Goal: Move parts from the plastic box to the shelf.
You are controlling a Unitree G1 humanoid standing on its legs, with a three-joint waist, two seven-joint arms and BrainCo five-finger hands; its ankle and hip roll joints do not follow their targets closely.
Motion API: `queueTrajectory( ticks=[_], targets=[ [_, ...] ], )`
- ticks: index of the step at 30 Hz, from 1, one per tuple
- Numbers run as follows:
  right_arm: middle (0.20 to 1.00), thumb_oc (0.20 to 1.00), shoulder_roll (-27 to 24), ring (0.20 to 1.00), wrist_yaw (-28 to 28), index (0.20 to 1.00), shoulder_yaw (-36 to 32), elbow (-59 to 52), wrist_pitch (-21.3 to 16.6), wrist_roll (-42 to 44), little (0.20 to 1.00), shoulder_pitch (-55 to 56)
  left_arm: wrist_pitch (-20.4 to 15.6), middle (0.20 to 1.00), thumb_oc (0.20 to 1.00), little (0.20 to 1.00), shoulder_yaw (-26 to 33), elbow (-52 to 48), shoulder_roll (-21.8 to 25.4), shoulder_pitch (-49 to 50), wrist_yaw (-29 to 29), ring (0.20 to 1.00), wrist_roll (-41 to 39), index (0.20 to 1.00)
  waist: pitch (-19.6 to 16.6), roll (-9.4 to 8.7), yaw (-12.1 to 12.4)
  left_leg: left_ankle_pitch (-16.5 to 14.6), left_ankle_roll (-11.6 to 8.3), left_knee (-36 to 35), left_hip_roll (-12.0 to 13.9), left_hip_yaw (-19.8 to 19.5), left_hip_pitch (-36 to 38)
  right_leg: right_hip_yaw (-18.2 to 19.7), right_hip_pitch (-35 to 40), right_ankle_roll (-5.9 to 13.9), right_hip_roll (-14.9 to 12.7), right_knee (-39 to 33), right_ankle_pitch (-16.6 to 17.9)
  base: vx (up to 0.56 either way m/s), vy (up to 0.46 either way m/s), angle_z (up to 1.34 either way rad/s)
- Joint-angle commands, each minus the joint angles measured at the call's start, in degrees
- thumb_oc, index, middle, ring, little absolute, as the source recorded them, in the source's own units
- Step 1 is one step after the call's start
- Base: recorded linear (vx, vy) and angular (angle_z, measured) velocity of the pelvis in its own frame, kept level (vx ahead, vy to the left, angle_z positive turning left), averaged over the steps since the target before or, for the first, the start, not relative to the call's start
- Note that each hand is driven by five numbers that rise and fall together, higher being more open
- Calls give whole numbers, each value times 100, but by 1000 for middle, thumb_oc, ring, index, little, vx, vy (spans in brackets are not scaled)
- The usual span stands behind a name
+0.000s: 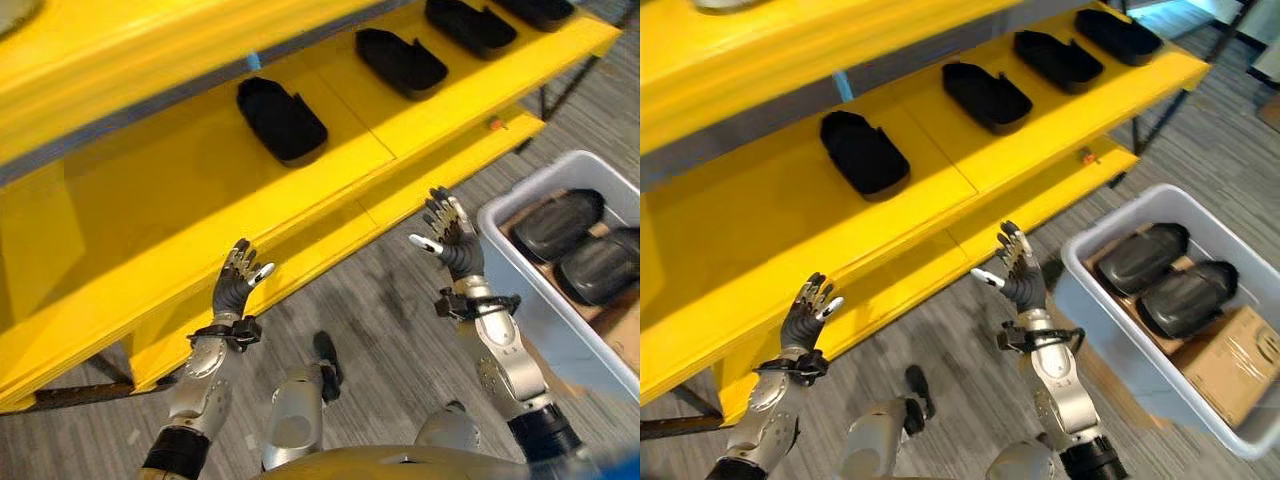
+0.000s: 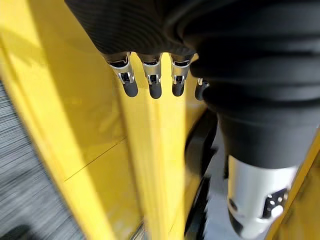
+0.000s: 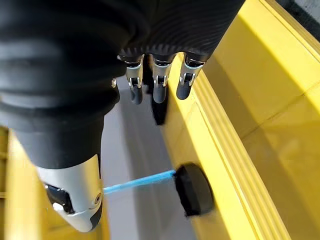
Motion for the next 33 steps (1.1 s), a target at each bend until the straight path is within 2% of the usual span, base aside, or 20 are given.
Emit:
queueTrajectory(
  ticks=[1,3,4,5,7,8,11,15,17,20,21,22,23,24,25,27,28,29,30,33],
  targets=[
    [1000,1000,78,1000,87,1000,-189,-318,-287,151,1000,76,-271,1000,1000,1000,244,-535,183,-36,-77,1000,-73,1000,-191,-303,-172,-1121,-129,1064,564,-814,244,246,-65,-33,-55,-496,1022,51,-238,-16],
    [1000,1000,29,1000,142,1000,-186,-337,-291,268,1000,108,-316,1000,1000,1000,285,-507,123,6,-45,1000,-150,1000,-130,-248,-290,-1003,-231,959,781,-772,400,344,-170,-153,92,-297,626,24,-210,-64],
    [1000,1000,27,1000,142,1000,-185,-339,-289,267,1000,110,-316,1000,1000,1000,285,-508,120,8,-45,1000,-149,1000,-125,-246,-285,-994,-239,949,787,-766,413,351,-172,-161,97,-285,614,3,-232,-94],
    [1000,1000,-42,1000,149,1000,-267,-348,-317,380,1000,159,-315,1000,1000,1000,284,-557,74,64,-64,1000,-178,1000,-63,-179,-401,-777,-392,776,981,-752,530,452,-316,-254,277,-1,227,0,-225,-61],
    [1000,1000,-54,1000,146,1000,-272,-353,-330,391,1000,144,-324,1000,1000,1000,284,-557,65,81,-78,1000,-178,1000,-46,-158,-421,-732,-421,715,1016,-736,578,515,-377,-288,316,68,164,-8,-216,-12],
    [1000,1000,-104,1000,152,1000,-267,-346,-362,412,1000,128,-337,1000,1000,1000,282,-574,20,166,-85,1000,-209,1000,27,-106,-493,-560,-521,540,1187,-668,705,624,-583,-350,479,328,-39,-9,-224,-12],
    [1000,1000,-158,1000,147,1000,-362,-392,-416,503,1000,246,-297,1000,1000,1000,236,-540,-67,275,-116,1000,-197,1000,98,16,-589,-203,-685,207,1412,-586,873,763,-813,-478,753,645,-319,9,-253,-35],
    [1000,1000,-204,1000,115,1000,-421,-417,-464,489,1000,272,-306,1000,1000,1000,183,-511,-93,233,-111,1000,-177,1000,118,93,-660,9,-757,12,1500,-547,959,847,-961,-574,899,836,-457,11,-160,-16],
    [1000,1000,-265,1000,101,1000,-459,-450,-510,470,1000,337,-336,1000,1000,1000,131,-485,-123,139,-83,1000,-126,1000,142,148,-736,270,-829,-190,1579,-503,1078,960,-1098,-692,1076,999,-592,18,-167,-11],
    [1000,1000,-320,1000,64,1000,-553,-407,-548,458,1000,442,-372,1000,1000,1000,76,-450,-175,4,-42,1000,-93,1000,121,150,-803,502,-875,-225,1652,-608,1145,1140,-1181,-838,1293,1137,-773,56,-172,-25],
    [1000,1000,-342,1000,32,1000,-579,-386,-561,428,1000,476,-394,1000,1000,1000,74,-441,-187,-38,-4,1000,-78,1000,126,144,-784,687,-907,-139,1643,-849,1109,1243,-1204,-909,1405,1167,-828,103,-204,-37],
    [1000,1000,-398,1000,43,1000,-593,-346,-585,441,1000,488,-412,1000,1000,1000,94,-511,-214,-54,35,1000,-105,1000,155,80,-707,699,-752,71,1457,-1493,968,1468,-1186,-1019,1563,1098,-896,33,-153,-27],
    [1000,1000,-427,1000,34,1000,-570,-278,-585,414,1000,440,-414,1000,1000,1000,89,-554,-234,-50,52,1000,-117,1000,205,75,-617,741,-604,183,1222,-1915,769,1567,-1215,-1088,1635,977,-756,48,-175,-65],
    [1000,1000,-437,1000,25,1000,-586,-197,-595,451,1000,444,-382,1000,1000,1000,100,-601,-285,-26,40,1000,-176,1000,319,-20,-463,524,-496,390,753,-2469,392,1757,-1107,-1148,1720,838,-774,28,-107,-96],
    [1000,1000,-425,1000,25,1000,-615,-170,-600,465,1000,455,-369,1000,1000,1000,64,-595,-283,-43,28,1000,-160,1000,360,-39,-448,450,-463,334,678,-2480,257,1749,-1053,-1162,1746,821,-820,181,-70,-125],
    [1000,1000,-415,1000,-31,1000,-621,-123,-639,502,1000,452,-388,1000,1000,1000,-31,-566,-271,-100,60,1000,-160,1000,453,-13,-320,693,-502,-152,499,-2718,-310,1766,-917,-1177,1822,764,-915,311,131,-71],
    [1000,1000,-369,1000,-49,1000,-593,-89,-627,453,1000,481,-379,1000,1000,1000,-32,-537,-297,-108,110,1000,-93,1000,510,51,-164,1161,-705,-890,380,-3335,-515,1956,-649,-1114,1981,762,-1046,424,275,-53],
    [1000,1000,-361,1000,-25,1000,-596,-103,-620,441,1000,495,-382,1000,1000,1000,-1,-526,-304,-93,96,1000,-93,1000,479,101,-114,1187,-728,-1041,356,-3482,-498,2062,-609,-1092,2041,738,-1052,585,465,-87],
    [1000,1000,-299,1000,120,1000,-536,-98,-596,539,1000,556,-395,1000,1000,1000,81,-516,-343,47,48,1000,-164,1000,400,123,-75,972,-618,-1063,305,-3668,-326,2316,-504,-1001,2055,789,-1204,290,289,-106],
    [1000,1000,-229,1000,254,1000,-519,-146,-564,610,1000,687,-402,1000,1000,1000,100,-610,-319,118,4,1000,-224,1000,330,66,-73,875,-636,-814,240,-3596,-314,2501,-464,-905,1951,603,-1074,244,329,-141]
  ],
)
